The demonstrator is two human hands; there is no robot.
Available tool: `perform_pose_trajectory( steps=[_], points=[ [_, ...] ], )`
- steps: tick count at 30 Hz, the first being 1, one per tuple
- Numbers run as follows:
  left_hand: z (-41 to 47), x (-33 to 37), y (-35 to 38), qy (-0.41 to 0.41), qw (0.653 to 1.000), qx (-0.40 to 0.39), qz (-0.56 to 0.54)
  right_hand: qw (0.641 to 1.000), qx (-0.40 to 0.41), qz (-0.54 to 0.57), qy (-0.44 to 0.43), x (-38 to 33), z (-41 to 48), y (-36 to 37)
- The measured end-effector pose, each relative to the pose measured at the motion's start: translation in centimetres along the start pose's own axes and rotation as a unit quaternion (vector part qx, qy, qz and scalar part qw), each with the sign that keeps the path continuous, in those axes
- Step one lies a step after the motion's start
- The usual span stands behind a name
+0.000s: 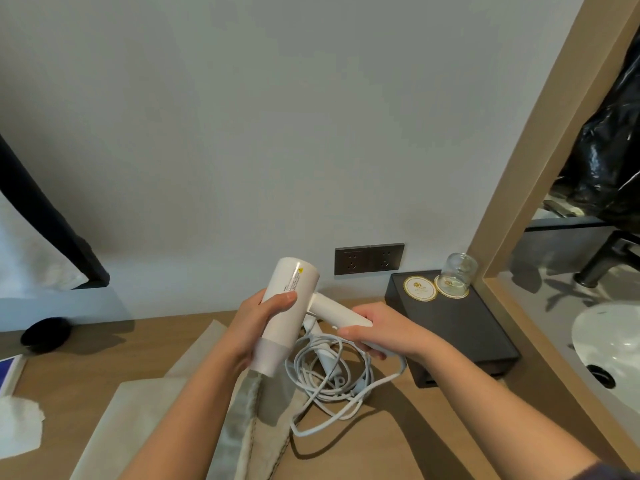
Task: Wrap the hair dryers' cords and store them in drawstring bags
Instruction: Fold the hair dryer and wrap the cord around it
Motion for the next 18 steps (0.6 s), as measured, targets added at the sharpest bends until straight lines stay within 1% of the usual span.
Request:
perform_pose_trajectory(
  steps=[1, 3, 4, 5, 8, 12, 16, 18],
  points=[
    [0.1, -0.3, 0.3, -0.001, 1.000, 0.013, -0.021, 0.999, 0.000, 0.047, 0.003, -0.1, 0.0, 0.4],
    [0.3, -0.9, 1.0, -0.006, 0.996, 0.054, -0.072, 0.983, 0.006, 0.181, 0.016, -0.1, 0.2, 1.5],
    [0.4, -1.1, 1.3, -0.007, 0.995, 0.069, -0.074, 0.975, 0.015, 0.221, 0.020, 0.0, 0.2, 2.0],
    [0.4, -1.2, 1.5, -0.007, 0.995, 0.078, -0.060, 0.972, 0.024, 0.234, 0.022, 0.3, 0.2, 2.4],
    [0.1, -1.3, 1.5, -0.015, 0.997, 0.074, -0.030, 0.972, 0.014, 0.231, 0.030, 1.1, -0.3, 3.0],
    [-0.3, -1.5, 1.4, -0.026, 0.999, 0.028, -0.032, 0.978, -0.017, 0.205, 0.034, 1.2, -0.8, 2.4],
    [-0.2, -1.3, 1.2, -0.065, 0.995, -0.021, -0.068, 0.980, -0.075, 0.179, 0.042, 0.5, -1.1, 1.1],
    [-0.3, -1.1, 1.5, -0.073, 0.992, -0.032, -0.101, 0.974, -0.111, 0.194, 0.038, -0.3, -1.3, 0.7]
  ],
)
Point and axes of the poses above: each hand's wrist, its own z-axis towards the middle knuckle, its own y-axis out of the palm, x = y × z, the point moved 5 cm from there along z, towards the middle knuckle, and after that the axes turned 5 degrees about -z, right-handed, at the moved point
